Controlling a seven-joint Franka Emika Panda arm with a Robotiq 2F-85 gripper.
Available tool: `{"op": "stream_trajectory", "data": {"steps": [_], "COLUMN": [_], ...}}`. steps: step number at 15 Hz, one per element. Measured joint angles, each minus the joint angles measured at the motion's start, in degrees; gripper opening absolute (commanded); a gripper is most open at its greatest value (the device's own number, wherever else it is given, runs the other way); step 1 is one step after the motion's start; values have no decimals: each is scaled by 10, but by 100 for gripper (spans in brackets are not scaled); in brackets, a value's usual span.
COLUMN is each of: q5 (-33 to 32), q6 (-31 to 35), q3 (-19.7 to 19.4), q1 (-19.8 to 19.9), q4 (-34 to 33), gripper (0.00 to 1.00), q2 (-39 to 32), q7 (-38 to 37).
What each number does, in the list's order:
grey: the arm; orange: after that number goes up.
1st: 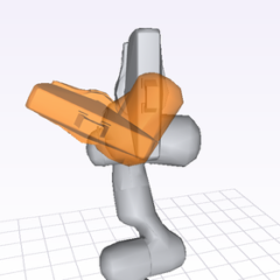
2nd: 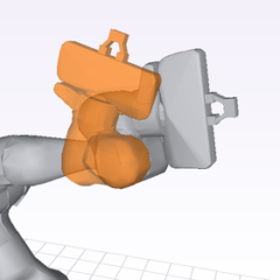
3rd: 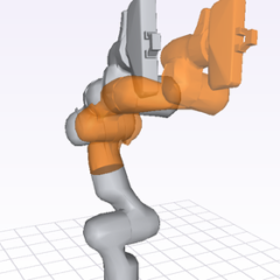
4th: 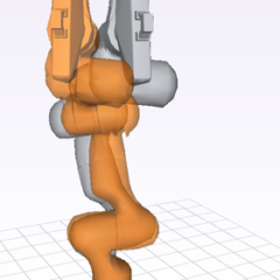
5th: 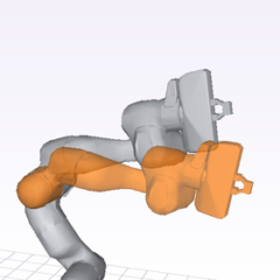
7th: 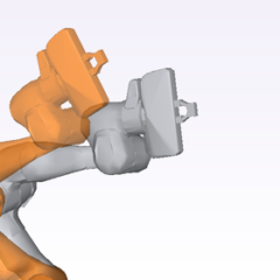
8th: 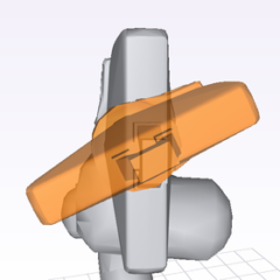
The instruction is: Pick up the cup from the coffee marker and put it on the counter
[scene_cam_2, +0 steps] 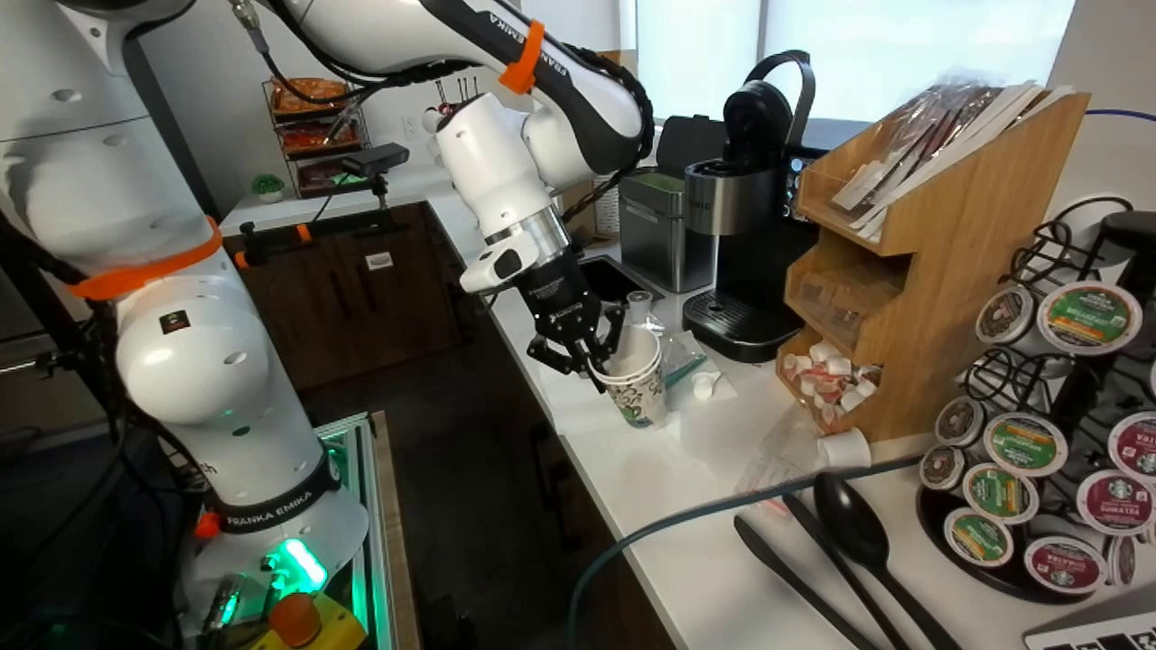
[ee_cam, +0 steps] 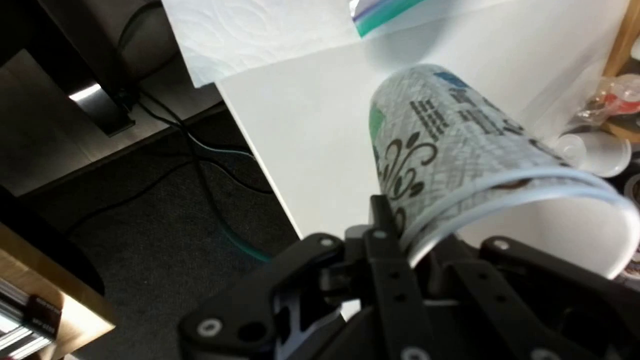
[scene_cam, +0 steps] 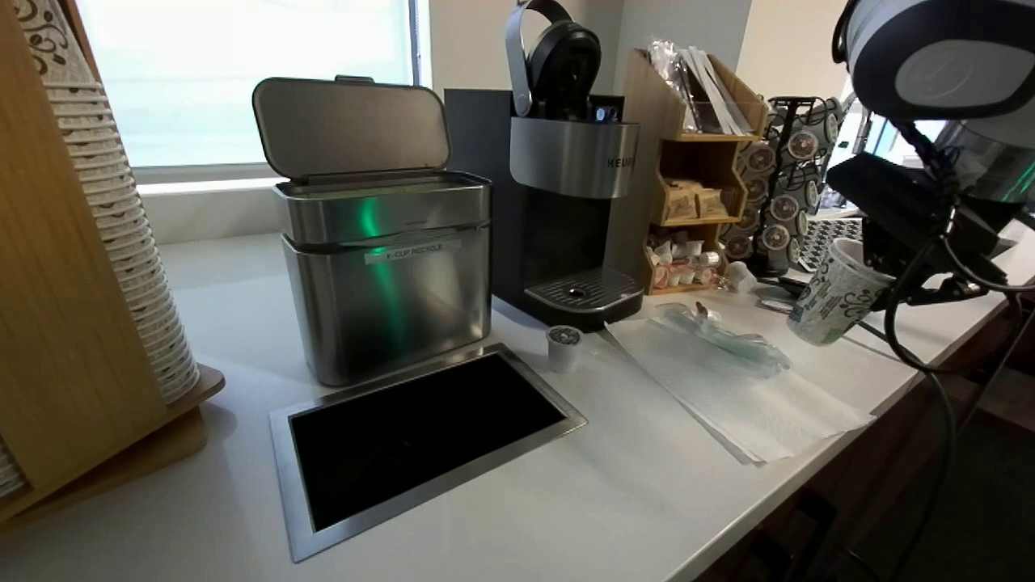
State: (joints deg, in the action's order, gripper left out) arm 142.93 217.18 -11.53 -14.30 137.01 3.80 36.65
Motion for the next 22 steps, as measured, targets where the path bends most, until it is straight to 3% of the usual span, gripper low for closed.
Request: {"op": "stream_trajectory", "data": {"steps": [2,4,7,10,13,16,21,22], "q5": [1,0,9,6,6,6,6,6], "q6": [44,46,42,40,50,53,51,51], "q3": [-15,1,26,8,6,19,58,68], "q1": [-5,16,35,19,43,91,141,148], "q4": [-19,-24,-21,-15,-31,-58,-81,-85], "gripper": [7,2,2,2,2,2,2,16], "q2": [18,26,18,-2,-25,-47,-99,-110], "q7": [11,6,-6,4,49,84,92,92]}}
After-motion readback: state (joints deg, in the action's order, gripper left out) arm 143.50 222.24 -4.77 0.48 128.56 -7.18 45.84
